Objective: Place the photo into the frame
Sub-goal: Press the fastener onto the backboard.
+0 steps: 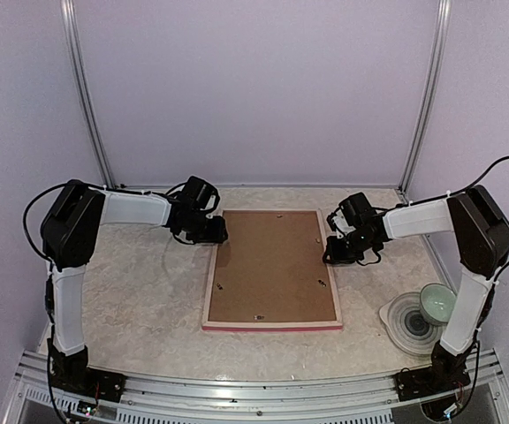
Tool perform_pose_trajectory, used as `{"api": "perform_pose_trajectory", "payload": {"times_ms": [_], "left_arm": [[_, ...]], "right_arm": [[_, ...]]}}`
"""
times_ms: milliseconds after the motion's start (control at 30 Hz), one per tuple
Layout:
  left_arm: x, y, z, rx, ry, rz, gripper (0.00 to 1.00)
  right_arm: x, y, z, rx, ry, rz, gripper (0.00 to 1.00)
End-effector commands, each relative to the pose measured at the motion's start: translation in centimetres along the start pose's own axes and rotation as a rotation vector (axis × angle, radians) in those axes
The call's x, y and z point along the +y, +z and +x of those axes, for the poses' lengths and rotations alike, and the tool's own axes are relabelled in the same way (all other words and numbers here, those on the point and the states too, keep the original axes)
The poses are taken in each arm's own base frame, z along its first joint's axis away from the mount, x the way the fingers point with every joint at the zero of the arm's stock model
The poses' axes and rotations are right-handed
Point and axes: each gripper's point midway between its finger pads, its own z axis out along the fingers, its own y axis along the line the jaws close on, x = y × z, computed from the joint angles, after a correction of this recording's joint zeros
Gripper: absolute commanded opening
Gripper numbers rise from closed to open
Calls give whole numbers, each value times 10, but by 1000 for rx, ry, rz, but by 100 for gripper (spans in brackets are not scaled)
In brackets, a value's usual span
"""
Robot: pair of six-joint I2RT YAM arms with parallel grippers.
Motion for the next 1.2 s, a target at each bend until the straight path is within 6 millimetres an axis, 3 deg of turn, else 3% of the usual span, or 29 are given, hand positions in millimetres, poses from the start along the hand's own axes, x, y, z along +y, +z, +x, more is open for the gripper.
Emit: {"api": "perform_pose_trajectory", "payload": {"times_ms": [0, 600, 833, 1167], "left_arm": [[3, 0, -9, -11, 34, -44, 47], [31, 22, -5, 24, 46, -156, 34], [41, 30, -2, 25, 35, -212, 29], [36, 30, -1, 21, 16, -187, 28]], "right_arm": [[6, 7, 9, 41, -48, -16, 19], [6, 9, 9, 43, -50, -17, 18], [3, 11, 12, 51, -55, 2, 12], [3, 12, 13, 57, -65, 10, 10]]}}
